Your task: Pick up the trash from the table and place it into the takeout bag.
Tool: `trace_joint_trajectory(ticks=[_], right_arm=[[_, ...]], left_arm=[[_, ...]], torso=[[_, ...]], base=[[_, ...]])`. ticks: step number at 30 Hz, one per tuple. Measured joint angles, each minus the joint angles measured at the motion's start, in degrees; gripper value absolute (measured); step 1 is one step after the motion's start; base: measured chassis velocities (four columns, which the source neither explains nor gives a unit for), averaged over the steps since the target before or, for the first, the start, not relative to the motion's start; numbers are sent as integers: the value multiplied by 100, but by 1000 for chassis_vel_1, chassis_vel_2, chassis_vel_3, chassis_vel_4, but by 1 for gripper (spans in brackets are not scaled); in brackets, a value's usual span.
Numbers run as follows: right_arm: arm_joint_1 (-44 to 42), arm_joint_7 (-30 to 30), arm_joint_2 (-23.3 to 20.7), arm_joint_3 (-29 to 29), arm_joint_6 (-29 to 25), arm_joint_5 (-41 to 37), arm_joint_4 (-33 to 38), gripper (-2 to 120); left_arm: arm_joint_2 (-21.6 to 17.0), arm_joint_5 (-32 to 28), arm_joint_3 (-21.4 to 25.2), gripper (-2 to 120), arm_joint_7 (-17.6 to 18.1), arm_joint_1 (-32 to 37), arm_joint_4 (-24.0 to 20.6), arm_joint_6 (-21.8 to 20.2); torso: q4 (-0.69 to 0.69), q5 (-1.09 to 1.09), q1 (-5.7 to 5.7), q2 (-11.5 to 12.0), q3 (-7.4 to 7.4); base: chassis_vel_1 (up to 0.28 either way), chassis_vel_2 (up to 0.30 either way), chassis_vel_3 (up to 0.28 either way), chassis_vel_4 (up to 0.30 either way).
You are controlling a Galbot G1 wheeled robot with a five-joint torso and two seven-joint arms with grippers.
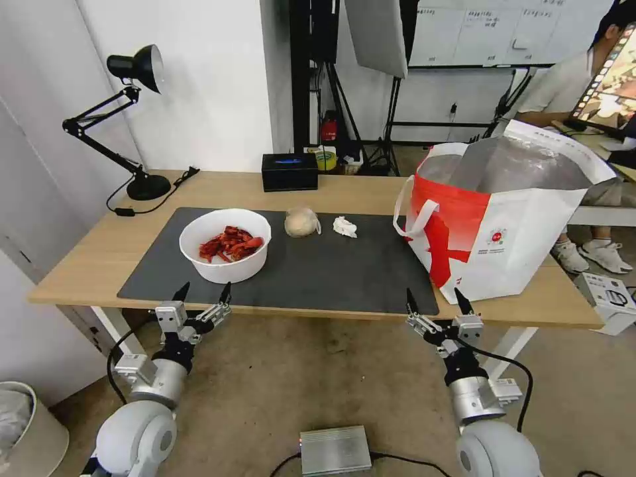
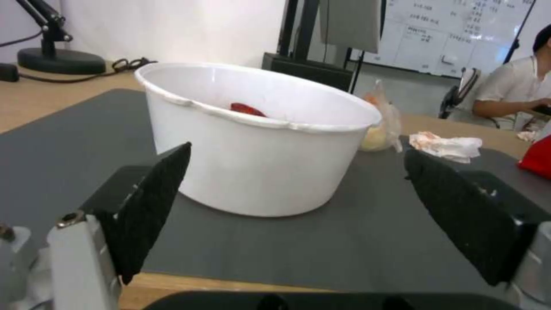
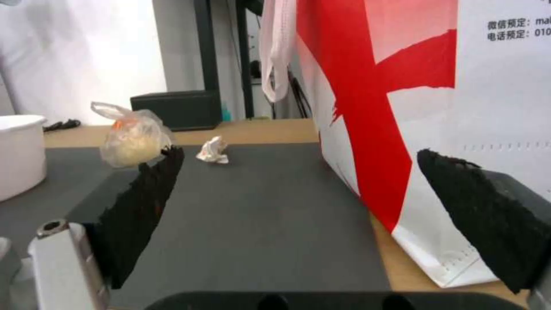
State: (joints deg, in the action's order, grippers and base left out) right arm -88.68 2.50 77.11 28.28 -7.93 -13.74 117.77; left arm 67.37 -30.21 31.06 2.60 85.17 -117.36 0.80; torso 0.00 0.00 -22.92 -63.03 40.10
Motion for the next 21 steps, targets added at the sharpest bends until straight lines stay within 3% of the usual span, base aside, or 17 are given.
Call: trace_joint_trajectory(ticks=[21], right_arm=[[227, 5, -109, -322, -27, -57, -91, 100]], left_arm=[[-18, 1, 2, 100, -9, 87, -27, 45]], torso=[[0, 0, 0, 0, 0]], base=[[0, 0, 0, 0]])
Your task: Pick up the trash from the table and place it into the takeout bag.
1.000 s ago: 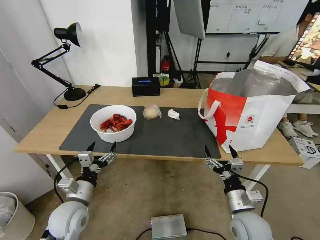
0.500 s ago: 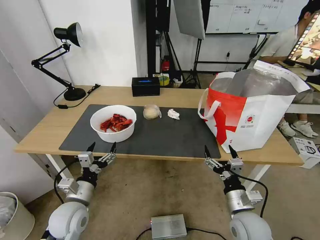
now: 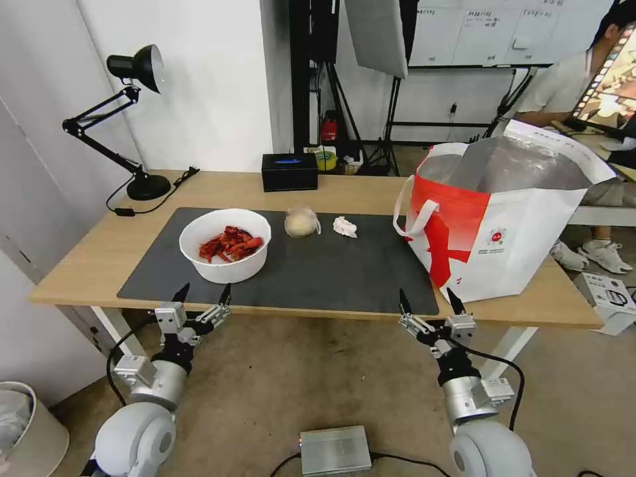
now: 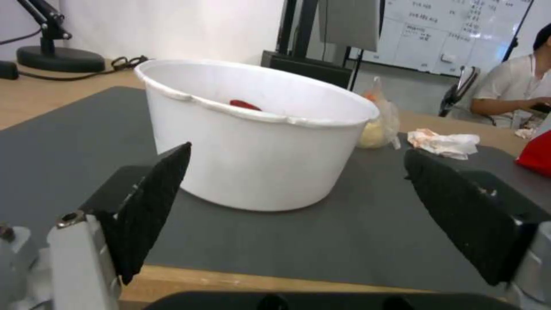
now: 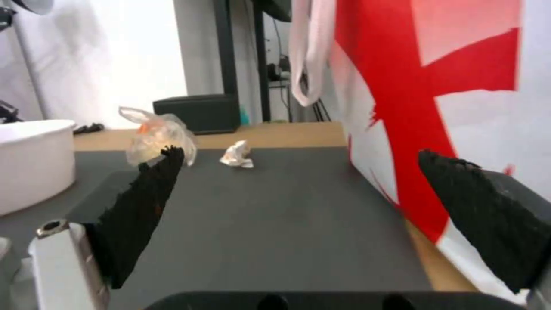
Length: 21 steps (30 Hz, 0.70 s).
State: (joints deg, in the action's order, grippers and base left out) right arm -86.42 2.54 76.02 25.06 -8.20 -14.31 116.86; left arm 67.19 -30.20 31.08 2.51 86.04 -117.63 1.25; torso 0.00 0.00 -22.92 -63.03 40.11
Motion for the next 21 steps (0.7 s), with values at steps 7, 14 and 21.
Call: trace_joint_trajectory(ticks=[7, 14, 21], right_arm=[[381, 14, -55, -325, 21, -52, -256, 100], [904, 41, -46, -757, 100, -41, -598, 100], [1602, 140, -128, -1060, 239, -154, -1072, 100]], left_arm=[[-10, 86, -53, 100, -3, -3, -16, 47], [67, 110, -74, 100, -3, -23, -44, 50], [105, 110, -40, 100, -4, -44, -8, 50]], torso=[[0, 0, 0, 0, 0], [0, 0, 0, 0, 0], [0, 0, 0, 0, 0]], base=[[0, 0, 0, 0], [0, 0, 0, 0], [0, 0, 0, 0]])
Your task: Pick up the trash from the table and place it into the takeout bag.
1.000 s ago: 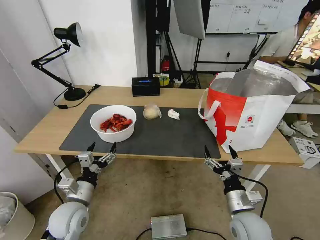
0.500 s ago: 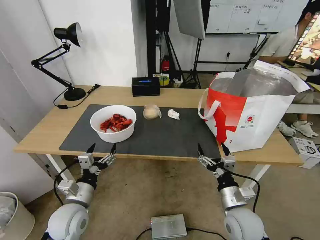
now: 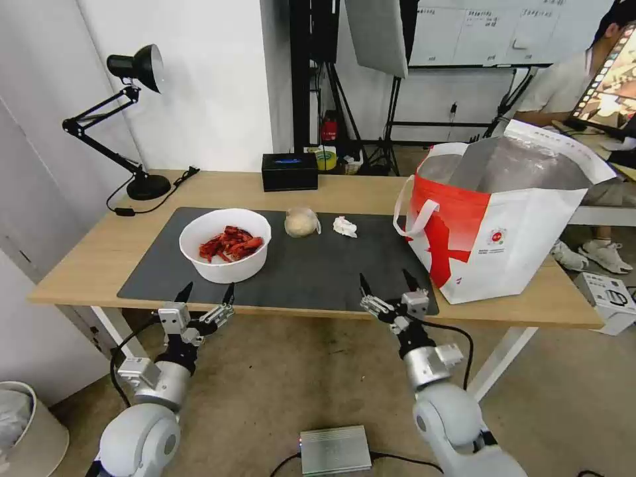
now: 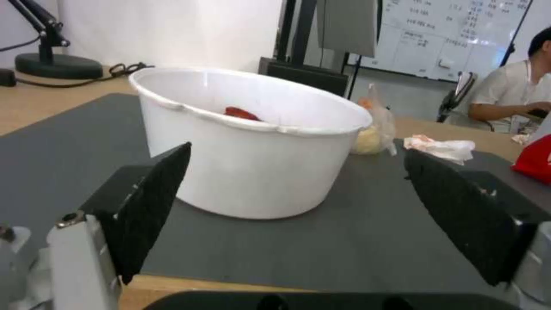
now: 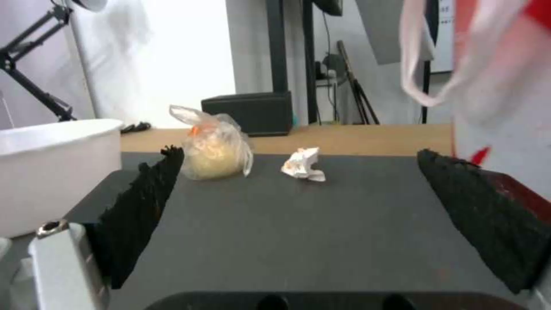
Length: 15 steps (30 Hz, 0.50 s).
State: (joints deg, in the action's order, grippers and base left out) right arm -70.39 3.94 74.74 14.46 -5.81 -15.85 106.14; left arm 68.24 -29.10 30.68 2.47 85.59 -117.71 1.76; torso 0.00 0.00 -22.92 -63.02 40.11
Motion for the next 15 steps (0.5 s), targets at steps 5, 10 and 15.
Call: trace_joint_trajectory(ticks=[5, 10, 15], right_arm=[[565, 47, 24, -202, 50, -72, -407, 100], [1204, 163, 202, -458, 103, -178, -937, 100], [1760, 267, 311, -628, 122, -211, -1419, 100]], left_arm=[[49, 0, 29, 100, -1, 11, 23, 0], [85, 3, 60, 100, -7, 47, 23, 9], [129, 6, 80, 100, -10, 28, 25, 13]], torso=[[1, -1, 0, 0, 0], [-1, 0, 0, 0, 0], [0, 0, 0, 0, 0]], base=[[0, 0, 0, 0], [0, 0, 0, 0], [0, 0, 0, 0]])
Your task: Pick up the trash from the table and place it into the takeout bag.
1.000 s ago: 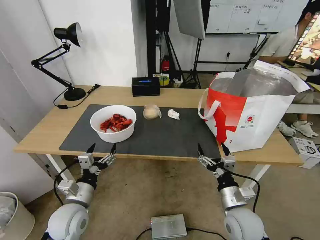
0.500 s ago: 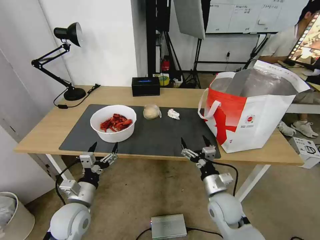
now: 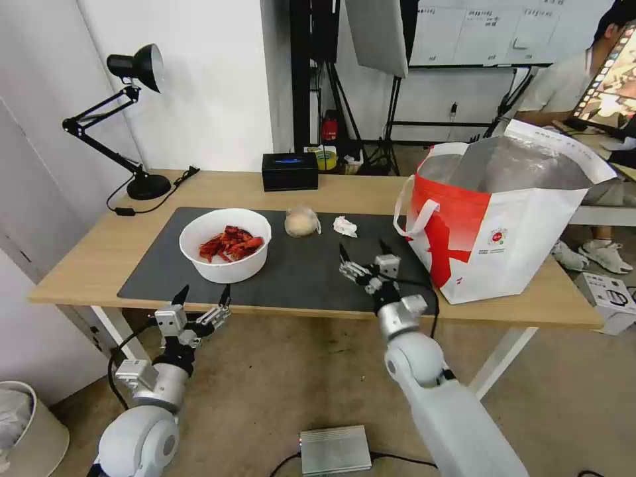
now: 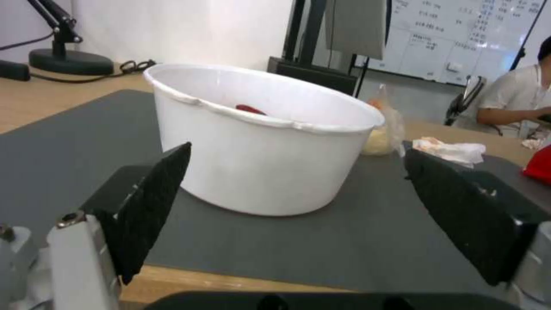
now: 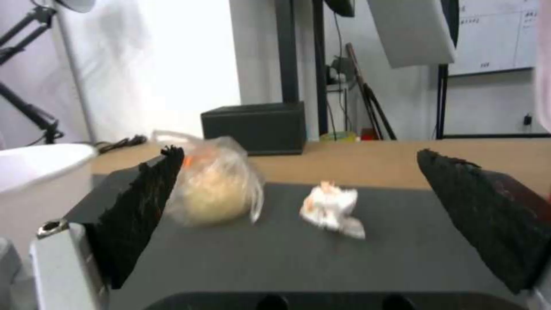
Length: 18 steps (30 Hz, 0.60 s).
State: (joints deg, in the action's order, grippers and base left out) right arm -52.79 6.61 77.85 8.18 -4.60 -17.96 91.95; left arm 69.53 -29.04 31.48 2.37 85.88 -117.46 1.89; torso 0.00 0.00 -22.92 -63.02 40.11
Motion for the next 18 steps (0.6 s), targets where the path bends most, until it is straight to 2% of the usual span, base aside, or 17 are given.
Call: trace_joint_trajectory(ticks=[18], right_arm=[[1433, 392, -38, -628, -16, -370, -1320, 100]], left_arm=[[57, -4, -7, 100, -121, -23, 118, 100]], torso=[[1, 0, 0, 0, 0]], base=[[0, 0, 0, 0]])
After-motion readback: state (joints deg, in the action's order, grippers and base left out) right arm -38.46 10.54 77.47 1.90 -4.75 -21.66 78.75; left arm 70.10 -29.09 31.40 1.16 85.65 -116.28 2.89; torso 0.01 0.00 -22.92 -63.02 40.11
